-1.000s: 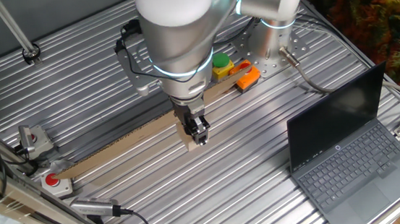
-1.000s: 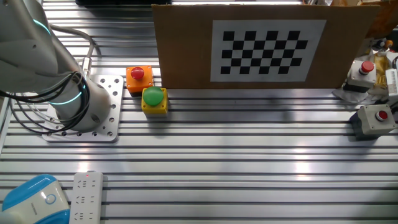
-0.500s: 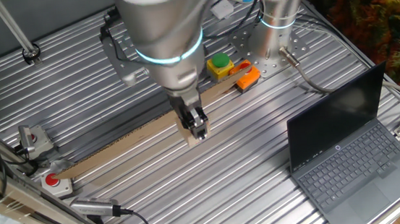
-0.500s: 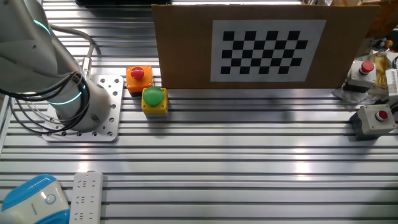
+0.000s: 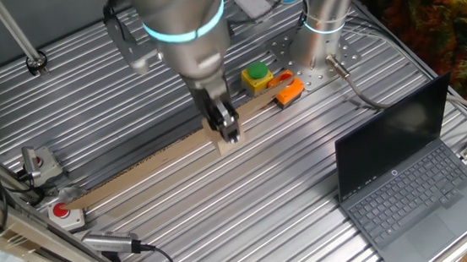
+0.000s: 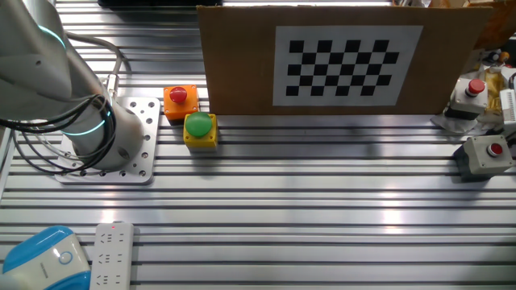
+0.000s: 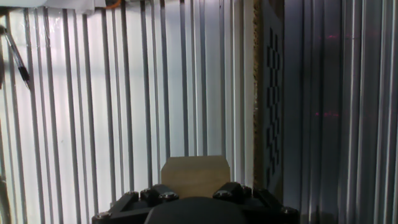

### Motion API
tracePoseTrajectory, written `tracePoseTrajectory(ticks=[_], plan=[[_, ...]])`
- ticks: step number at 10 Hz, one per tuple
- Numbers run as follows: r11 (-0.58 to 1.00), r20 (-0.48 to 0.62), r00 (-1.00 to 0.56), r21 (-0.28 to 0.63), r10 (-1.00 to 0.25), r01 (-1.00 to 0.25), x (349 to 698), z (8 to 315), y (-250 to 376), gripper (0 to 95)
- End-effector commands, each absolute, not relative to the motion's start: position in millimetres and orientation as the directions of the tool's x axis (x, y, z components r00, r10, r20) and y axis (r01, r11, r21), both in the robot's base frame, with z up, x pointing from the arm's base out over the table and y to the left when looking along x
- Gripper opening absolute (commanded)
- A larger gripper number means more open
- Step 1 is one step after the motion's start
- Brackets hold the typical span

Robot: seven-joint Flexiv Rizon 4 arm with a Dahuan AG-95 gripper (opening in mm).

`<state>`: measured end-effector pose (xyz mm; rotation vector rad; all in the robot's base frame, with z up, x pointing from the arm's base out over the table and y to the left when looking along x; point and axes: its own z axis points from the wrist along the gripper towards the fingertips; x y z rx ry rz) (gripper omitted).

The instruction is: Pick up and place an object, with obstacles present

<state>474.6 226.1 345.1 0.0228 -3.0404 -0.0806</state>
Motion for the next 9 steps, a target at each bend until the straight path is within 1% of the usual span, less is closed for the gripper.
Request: tracePoseTrajectory(ticks=[1, 6, 9], plan=[[0.997, 0.112, -0.992, 0.062, -0.051, -0.044, 471, 352, 208, 0.0], [0.99, 0.122, -0.984, 0.074, -0.126, -0.118, 459, 361, 164, 0.0], [0.984, 0.117, -0.979, 0.08, -0.166, -0.157, 450, 357, 140, 0.0]])
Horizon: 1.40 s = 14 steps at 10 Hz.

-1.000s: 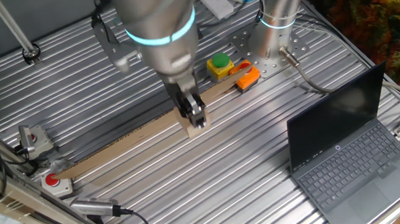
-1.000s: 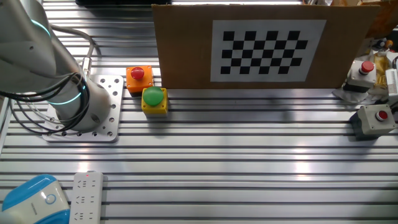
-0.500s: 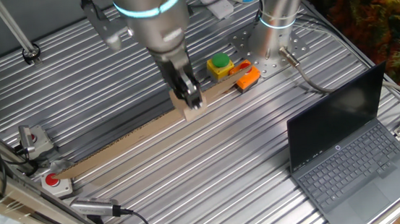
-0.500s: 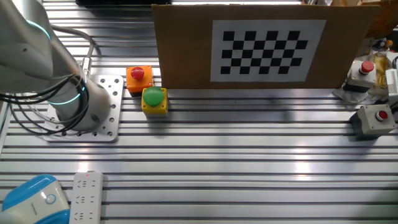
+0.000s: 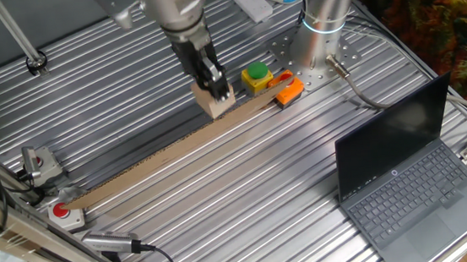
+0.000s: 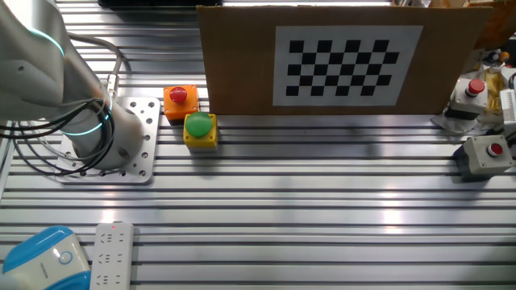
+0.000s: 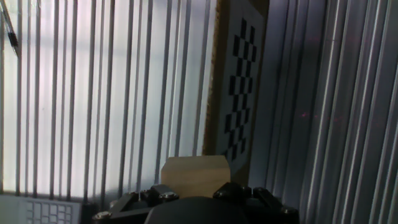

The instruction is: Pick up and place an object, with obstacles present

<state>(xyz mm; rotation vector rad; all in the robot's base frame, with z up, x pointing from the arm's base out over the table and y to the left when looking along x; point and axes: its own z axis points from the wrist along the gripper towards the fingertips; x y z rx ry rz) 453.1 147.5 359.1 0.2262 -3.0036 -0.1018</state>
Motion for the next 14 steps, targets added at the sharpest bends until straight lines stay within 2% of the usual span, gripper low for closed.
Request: tracePoseTrajectory(ticks=[1, 6, 14], plan=[[0.982, 0.115, -0.976, 0.077, -0.182, -0.174, 447, 355, 131, 0.0], [0.975, 0.114, -0.97, 0.069, -0.216, -0.209, 435, 344, 99, 0.0], [0.982, 0.125, -0.974, 0.035, -0.187, -0.184, 431, 329, 92, 0.0]])
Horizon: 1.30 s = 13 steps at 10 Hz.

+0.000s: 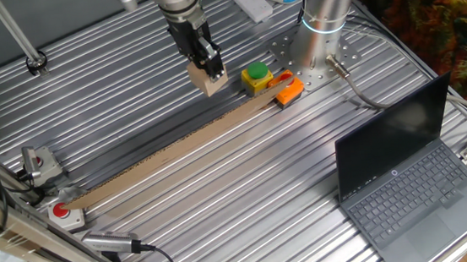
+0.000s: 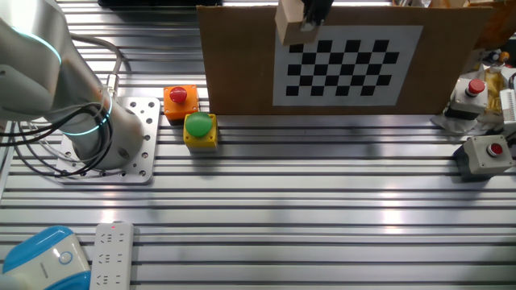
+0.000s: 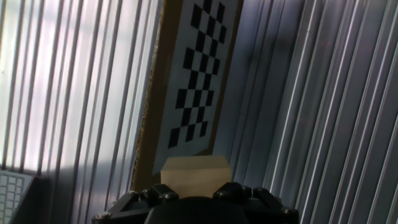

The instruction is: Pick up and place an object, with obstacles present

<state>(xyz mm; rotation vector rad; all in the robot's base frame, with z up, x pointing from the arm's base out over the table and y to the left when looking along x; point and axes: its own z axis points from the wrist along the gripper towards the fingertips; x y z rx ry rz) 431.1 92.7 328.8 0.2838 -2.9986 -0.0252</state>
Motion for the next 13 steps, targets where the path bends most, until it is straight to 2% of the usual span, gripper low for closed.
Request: tracePoseTrajectory(ticks=[1, 7, 13], plan=[[0.981, 0.118, -0.974, 0.035, -0.191, -0.189, 428.8, 327.7, 92.1, 0.0], [0.981, 0.125, -0.974, 0.068, -0.187, -0.179, 427.8, 327.2, 91.9, 0.0], [0.992, 0.148, -0.983, 0.081, -0.107, -0.095, 427.8, 327.2, 91.9, 0.0]])
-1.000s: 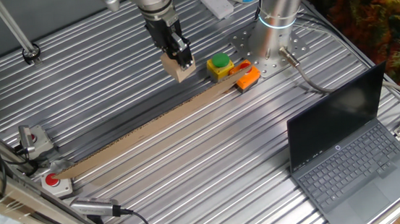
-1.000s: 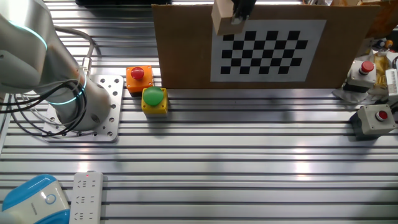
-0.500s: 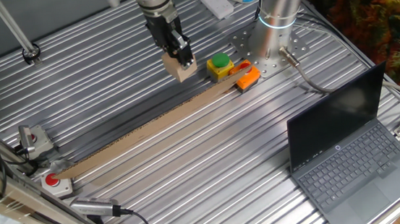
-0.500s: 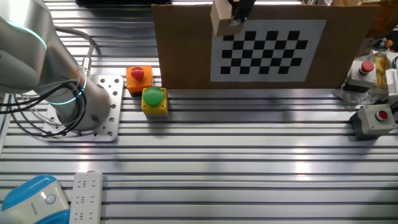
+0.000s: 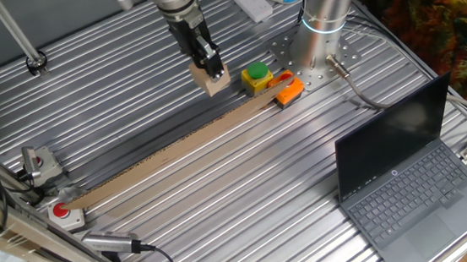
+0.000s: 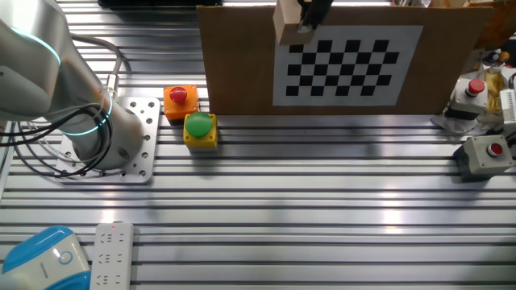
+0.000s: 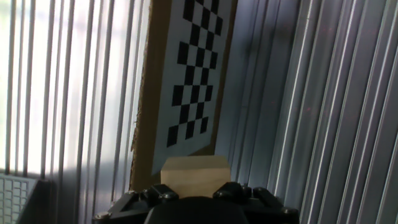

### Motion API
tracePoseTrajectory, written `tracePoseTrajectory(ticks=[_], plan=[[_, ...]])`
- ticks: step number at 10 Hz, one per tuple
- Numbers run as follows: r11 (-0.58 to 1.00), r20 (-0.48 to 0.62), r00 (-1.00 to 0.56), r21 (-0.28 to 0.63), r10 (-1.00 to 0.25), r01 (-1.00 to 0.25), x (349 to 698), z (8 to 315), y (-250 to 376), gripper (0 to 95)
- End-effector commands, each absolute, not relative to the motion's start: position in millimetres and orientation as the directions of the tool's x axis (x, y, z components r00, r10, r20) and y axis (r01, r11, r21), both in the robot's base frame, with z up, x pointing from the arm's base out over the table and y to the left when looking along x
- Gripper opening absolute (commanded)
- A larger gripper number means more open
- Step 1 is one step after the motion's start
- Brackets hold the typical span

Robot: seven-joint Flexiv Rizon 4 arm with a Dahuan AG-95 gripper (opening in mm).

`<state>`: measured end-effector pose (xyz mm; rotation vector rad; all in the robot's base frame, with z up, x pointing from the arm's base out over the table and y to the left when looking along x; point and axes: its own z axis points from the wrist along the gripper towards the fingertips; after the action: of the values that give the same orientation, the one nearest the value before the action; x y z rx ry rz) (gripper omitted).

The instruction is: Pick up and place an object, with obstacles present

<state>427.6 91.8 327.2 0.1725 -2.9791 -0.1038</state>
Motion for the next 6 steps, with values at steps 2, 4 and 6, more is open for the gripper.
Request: tracePoseTrajectory(ticks=[2, 4, 6], plan=[[0.995, 0.147, -0.986, 0.067, -0.083, -0.074, 427.8, 327.2, 91.9, 0.0], [0.998, 0.14, -0.988, 0.047, -0.057, -0.05, 427.8, 327.2, 91.9, 0.0], [0.999, 0.139, -0.989, 0.041, -0.041, -0.036, 427.8, 327.2, 91.9, 0.0]])
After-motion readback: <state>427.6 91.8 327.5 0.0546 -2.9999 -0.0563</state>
